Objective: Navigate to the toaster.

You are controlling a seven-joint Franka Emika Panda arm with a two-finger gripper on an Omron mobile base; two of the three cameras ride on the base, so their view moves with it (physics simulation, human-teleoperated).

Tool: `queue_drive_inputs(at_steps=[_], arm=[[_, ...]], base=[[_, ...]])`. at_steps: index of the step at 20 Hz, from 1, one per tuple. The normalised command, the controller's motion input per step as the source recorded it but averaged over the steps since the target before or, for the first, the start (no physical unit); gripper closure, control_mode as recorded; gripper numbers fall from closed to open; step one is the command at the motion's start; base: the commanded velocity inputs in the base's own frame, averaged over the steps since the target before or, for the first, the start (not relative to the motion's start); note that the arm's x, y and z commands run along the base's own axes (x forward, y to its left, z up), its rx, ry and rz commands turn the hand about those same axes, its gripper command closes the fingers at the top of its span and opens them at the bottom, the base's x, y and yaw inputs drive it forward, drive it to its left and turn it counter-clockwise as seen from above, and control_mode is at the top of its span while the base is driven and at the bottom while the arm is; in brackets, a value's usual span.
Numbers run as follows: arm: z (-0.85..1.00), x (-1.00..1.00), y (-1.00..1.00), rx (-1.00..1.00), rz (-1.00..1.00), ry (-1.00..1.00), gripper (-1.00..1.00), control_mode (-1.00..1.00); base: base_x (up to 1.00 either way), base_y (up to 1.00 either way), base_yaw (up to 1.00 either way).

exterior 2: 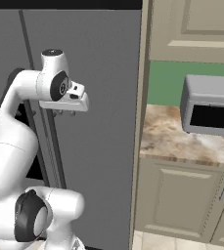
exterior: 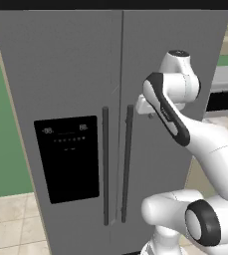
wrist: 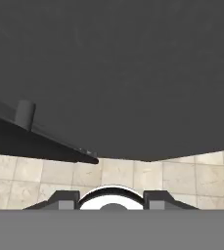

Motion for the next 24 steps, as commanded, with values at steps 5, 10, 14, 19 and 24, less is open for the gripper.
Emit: queue_drive_inputs(at_steps=[5,10,14,19,24], arm=[[-0.01,-0.67,0.01,0.0,0.0,-0.03,-1.0,-1.0],[-0.02,-1.0,0.06,0.0,0.03,-0.03,-1.0,-1.0],[0.0,-0.98,0.0,0.0,0.01,-0.12,-1.0,-1.0],[0.02,-0.57,-0.07,0.0,0.0,-0.2,-1.0,-1.0],[0.08,-0.27,-0.37,0.0,0.0,-0.21,-1.0,-1.0]], base=[[0.0,0.0,0.0],[0.0,0.0,0.0],[0.0,0.0,0.0],[0.0,0.0,0.0],[0.0,0.0,0.0]])
